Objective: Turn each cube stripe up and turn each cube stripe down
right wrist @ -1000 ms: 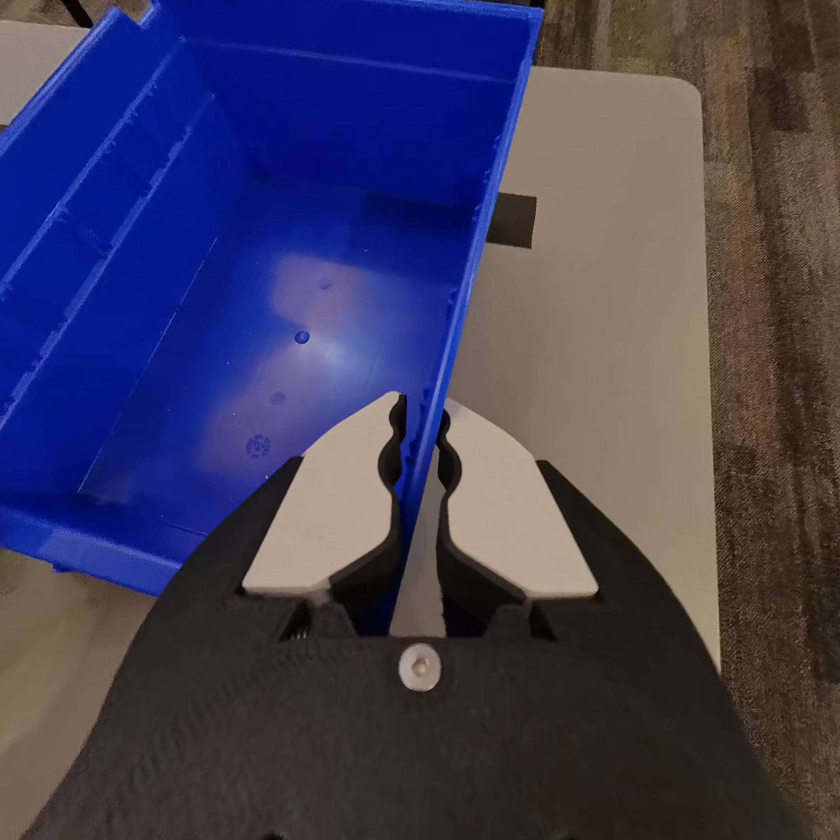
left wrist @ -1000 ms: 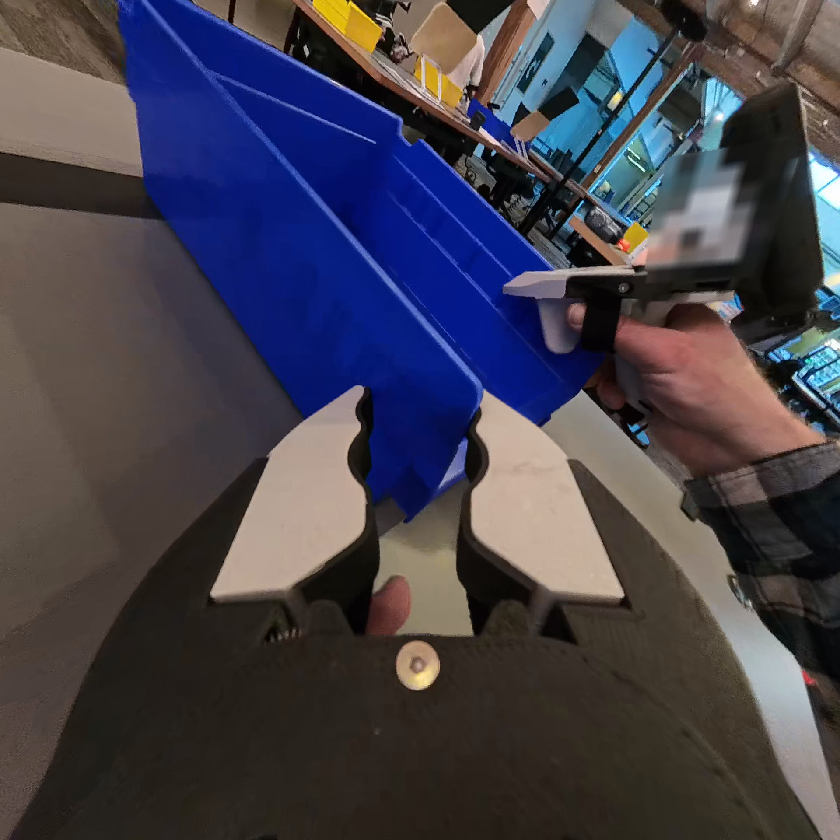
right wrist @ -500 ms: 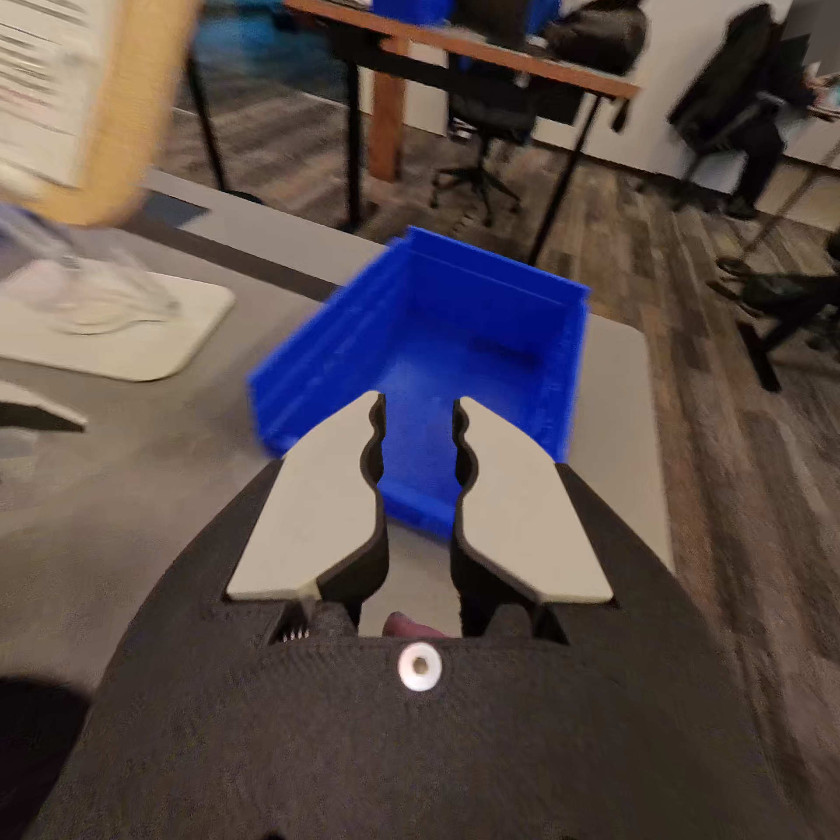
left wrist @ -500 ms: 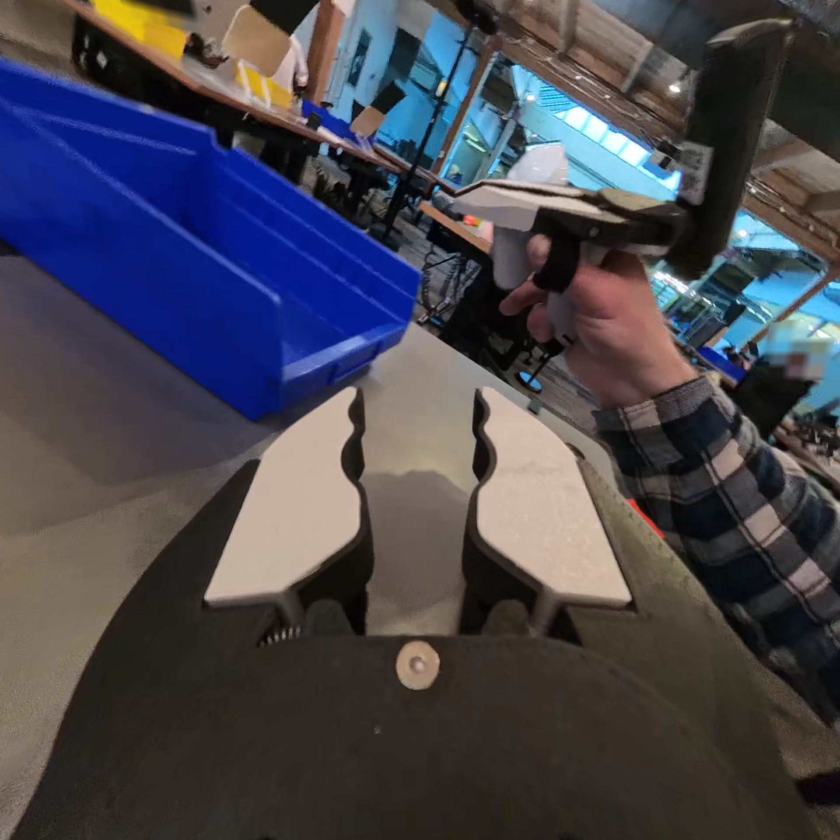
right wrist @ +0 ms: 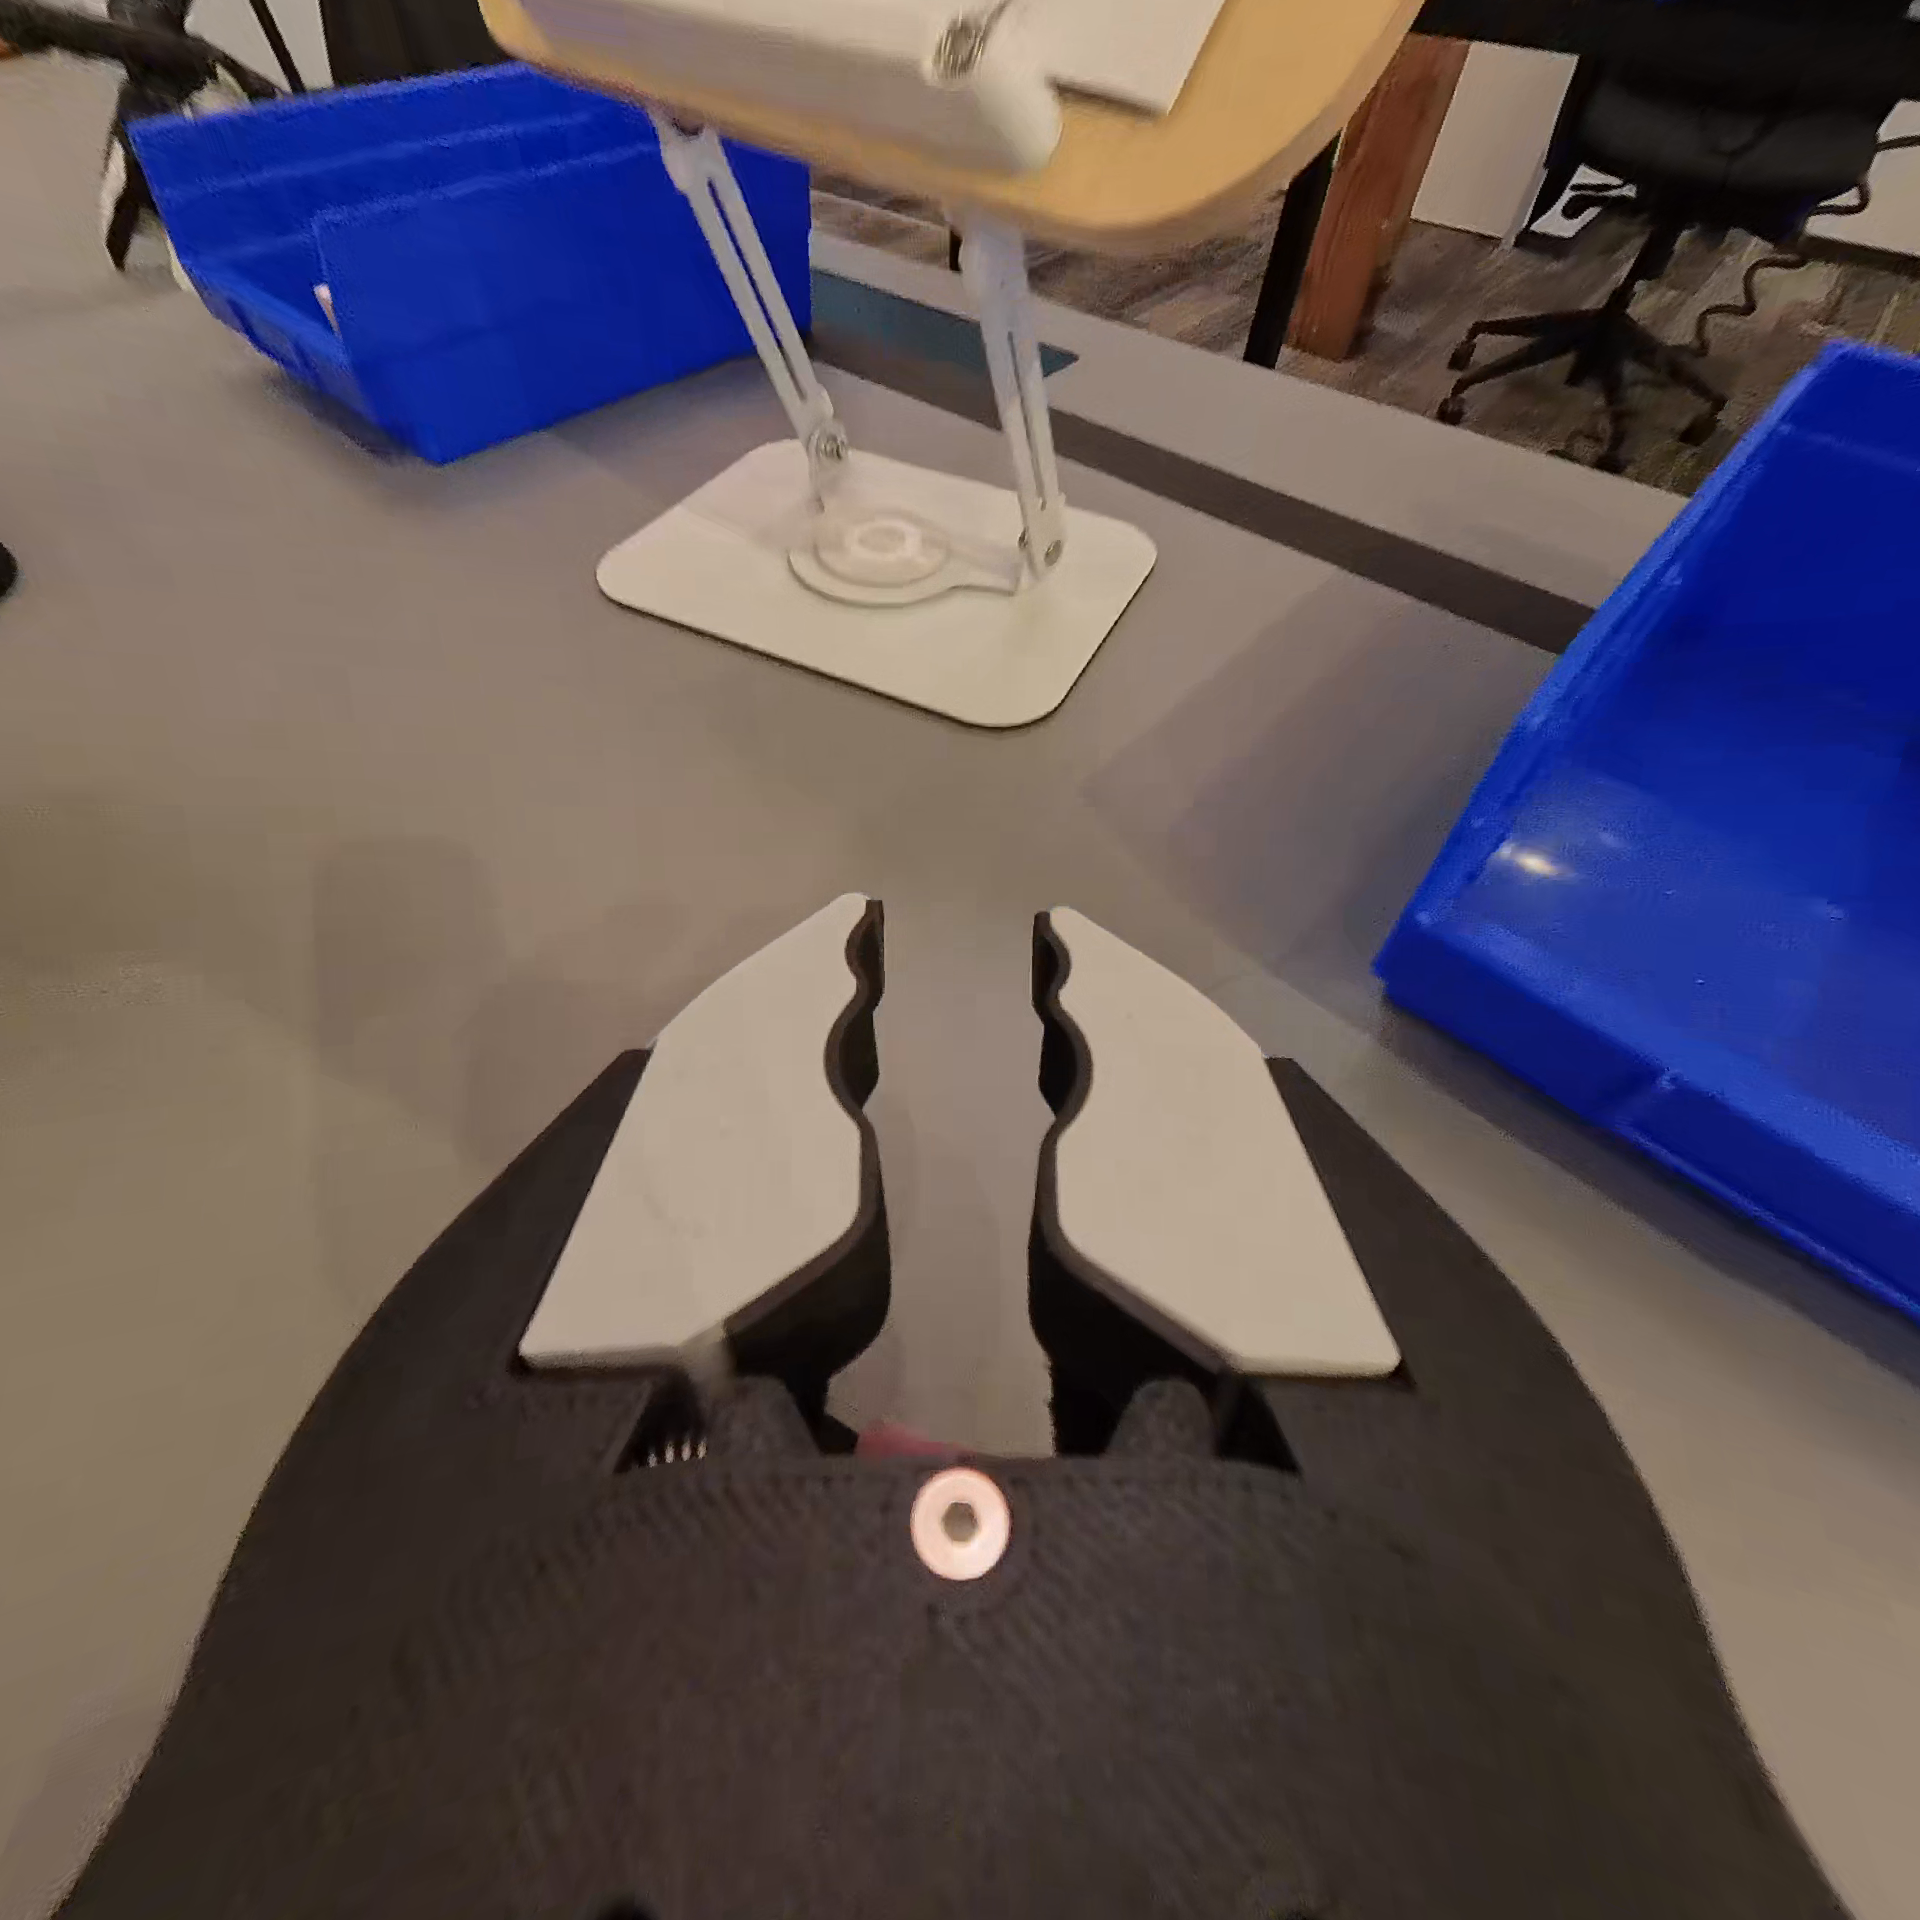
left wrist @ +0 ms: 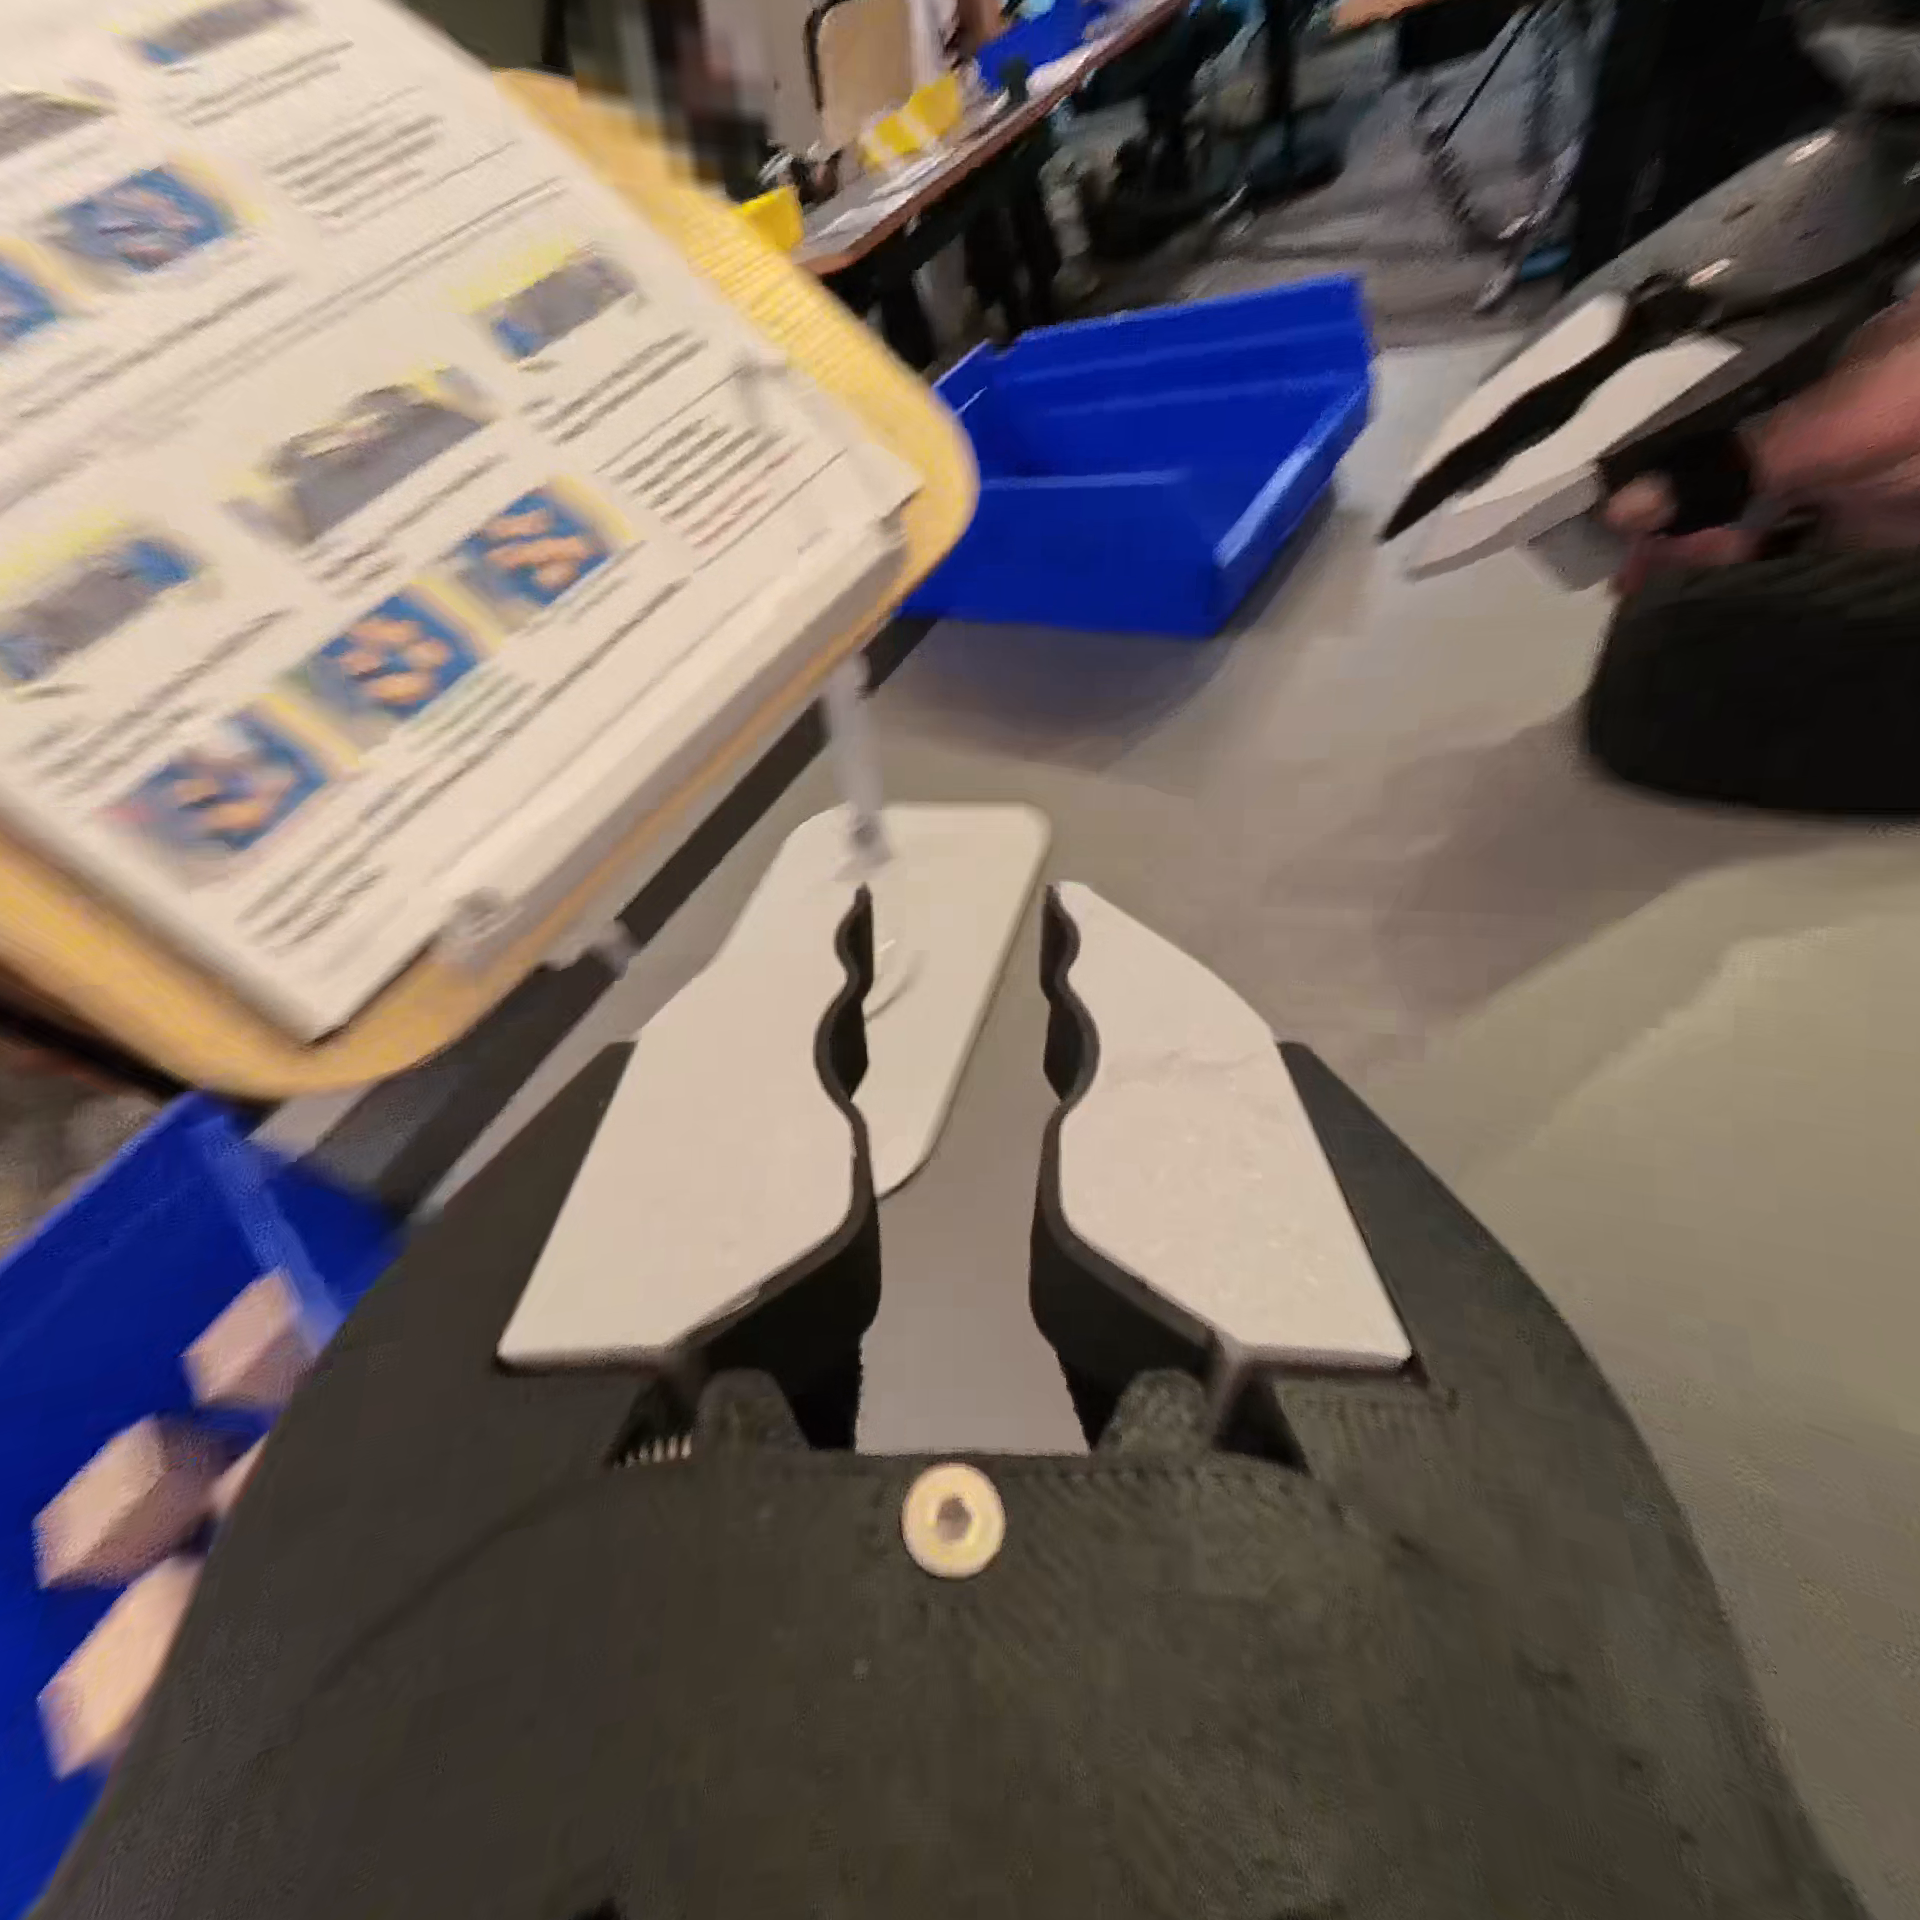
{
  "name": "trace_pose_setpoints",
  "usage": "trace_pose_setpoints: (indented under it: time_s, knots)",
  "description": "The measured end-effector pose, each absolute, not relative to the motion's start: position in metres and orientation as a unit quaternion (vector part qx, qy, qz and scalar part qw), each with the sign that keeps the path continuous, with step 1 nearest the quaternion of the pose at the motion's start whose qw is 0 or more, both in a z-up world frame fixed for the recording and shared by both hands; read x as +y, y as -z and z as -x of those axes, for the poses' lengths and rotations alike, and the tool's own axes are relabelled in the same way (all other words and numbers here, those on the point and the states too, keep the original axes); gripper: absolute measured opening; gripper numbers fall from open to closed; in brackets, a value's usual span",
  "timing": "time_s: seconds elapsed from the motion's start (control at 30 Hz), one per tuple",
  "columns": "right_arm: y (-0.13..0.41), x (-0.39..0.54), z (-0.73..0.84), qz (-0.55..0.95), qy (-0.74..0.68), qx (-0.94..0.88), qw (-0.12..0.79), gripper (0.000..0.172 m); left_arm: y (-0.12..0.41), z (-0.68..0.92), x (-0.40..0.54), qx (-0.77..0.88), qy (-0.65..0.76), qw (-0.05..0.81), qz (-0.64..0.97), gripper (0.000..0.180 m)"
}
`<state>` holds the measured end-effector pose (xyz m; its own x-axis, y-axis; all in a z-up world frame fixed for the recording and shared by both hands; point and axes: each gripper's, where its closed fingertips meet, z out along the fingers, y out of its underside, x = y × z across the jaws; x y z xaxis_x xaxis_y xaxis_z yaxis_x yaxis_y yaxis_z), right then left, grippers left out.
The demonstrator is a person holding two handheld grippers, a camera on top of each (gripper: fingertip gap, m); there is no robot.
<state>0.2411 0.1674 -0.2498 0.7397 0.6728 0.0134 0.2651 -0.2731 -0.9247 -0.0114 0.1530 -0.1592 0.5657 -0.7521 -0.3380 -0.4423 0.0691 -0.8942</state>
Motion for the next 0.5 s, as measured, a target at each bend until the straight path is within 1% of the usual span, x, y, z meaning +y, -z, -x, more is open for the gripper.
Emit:
trace_pose_setpoints:
  time_s: [0.1, 0.17, 0.27, 0.3, 0.33, 0.4, 0.5]
  knots:
    - [0.274, 0.171, -0.238, 0.783, -0.195, -0.305, 0.505, 0.027, 0.158, 0.090, 0.174, 0.461, 0.079, 0.556, 0.687, 0.030]
    - [0.275, 0.172, -0.236, 0.783, -0.190, -0.311, 0.504, 0.027, 0.171, 0.139, 0.195, 0.479, 0.022, 0.521, 0.706, 0.037]
    - [0.278, 0.173, -0.235, 0.784, -0.190, -0.314, 0.501, 0.026, 0.194, 0.190, 0.224, 0.515, -0.028, 0.468, 0.717, 0.037]
    - [0.281, 0.173, -0.235, 0.787, -0.189, -0.315, 0.496, 0.026, 0.203, 0.201, 0.232, 0.530, -0.034, 0.448, 0.719, 0.038]
    - [0.282, 0.173, -0.234, 0.789, -0.186, -0.317, 0.493, 0.026, 0.212, 0.207, 0.237, 0.549, -0.024, 0.428, 0.717, 0.035]
    - [0.284, 0.173, -0.233, 0.790, -0.182, -0.321, 0.490, 0.026, 0.228, 0.221, 0.253, 0.575, -0.032, 0.382, 0.723, 0.040]
    - [0.288, 0.172, -0.232, 0.793, -0.176, -0.327, 0.483, 0.026, 0.249, 0.234, 0.270, 0.616, -0.033, 0.311, 0.723, 0.041]
